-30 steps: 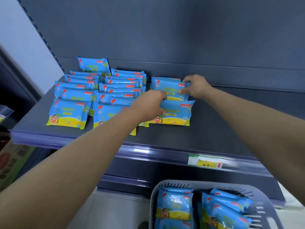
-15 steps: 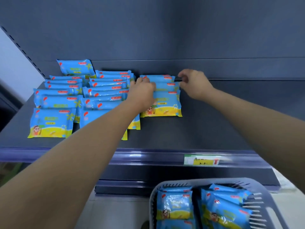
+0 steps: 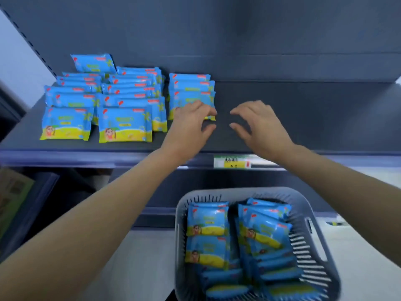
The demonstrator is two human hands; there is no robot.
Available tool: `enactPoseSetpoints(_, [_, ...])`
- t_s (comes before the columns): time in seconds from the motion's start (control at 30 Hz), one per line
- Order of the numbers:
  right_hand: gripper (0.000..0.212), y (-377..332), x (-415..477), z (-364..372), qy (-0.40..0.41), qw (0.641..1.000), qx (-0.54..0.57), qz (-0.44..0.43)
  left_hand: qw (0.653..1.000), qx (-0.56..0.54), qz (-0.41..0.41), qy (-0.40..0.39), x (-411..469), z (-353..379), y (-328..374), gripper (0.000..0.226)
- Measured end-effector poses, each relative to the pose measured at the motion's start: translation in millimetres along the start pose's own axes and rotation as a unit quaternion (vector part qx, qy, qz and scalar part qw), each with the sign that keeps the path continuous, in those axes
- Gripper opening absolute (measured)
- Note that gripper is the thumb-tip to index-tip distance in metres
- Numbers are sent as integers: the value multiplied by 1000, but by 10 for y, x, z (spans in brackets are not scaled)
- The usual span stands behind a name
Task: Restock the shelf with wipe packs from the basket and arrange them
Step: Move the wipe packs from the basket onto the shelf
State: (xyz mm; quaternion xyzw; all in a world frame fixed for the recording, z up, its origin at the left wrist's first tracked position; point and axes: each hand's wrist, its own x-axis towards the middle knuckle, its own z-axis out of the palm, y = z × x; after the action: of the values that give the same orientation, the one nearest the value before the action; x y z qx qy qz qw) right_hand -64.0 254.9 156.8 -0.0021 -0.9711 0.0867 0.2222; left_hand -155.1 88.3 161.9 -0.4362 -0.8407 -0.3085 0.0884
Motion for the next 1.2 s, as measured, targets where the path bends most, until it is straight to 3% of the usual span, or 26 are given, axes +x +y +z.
enactPoseSetpoints(0.13, [25, 20, -642, 53, -25, 1000, 3, -18, 998, 1, -32, -58, -552, 372, 187, 24])
enactPoseSetpoints(0.27, [25, 125, -1222, 246, -106, 994, -2, -14, 985, 11, -77, -156, -1098, 786, 184, 28])
enactPoseSetpoints(0.47, [32, 358, -1780, 594, -233, 971, -25, 34, 937, 114, -148, -295, -1560, 1202, -54, 44])
enactPoseSetpoints(0.6, [38, 512, -2001, 775, -298, 950, -31, 89, 894, 197, -132, -381, -1691, 1399, -202, 53])
enactPoseSetpoints(0.8, [55, 623, -2215, 986, -396, 906, -41, 142, 871, 281, -110, -389, -1702, 1594, -292, 59])
enactPoseSetpoints(0.93, [59, 598, -2222, 1074, -402, 902, -62, 144, 860, 360, -83, -353, -1757, 1692, -246, 64])
enactPoseSetpoints(1.2, [65, 509, -2334, 1217, -423, 884, -142, 141, 859, 366, -77, -349, -1798, 1786, -226, 58])
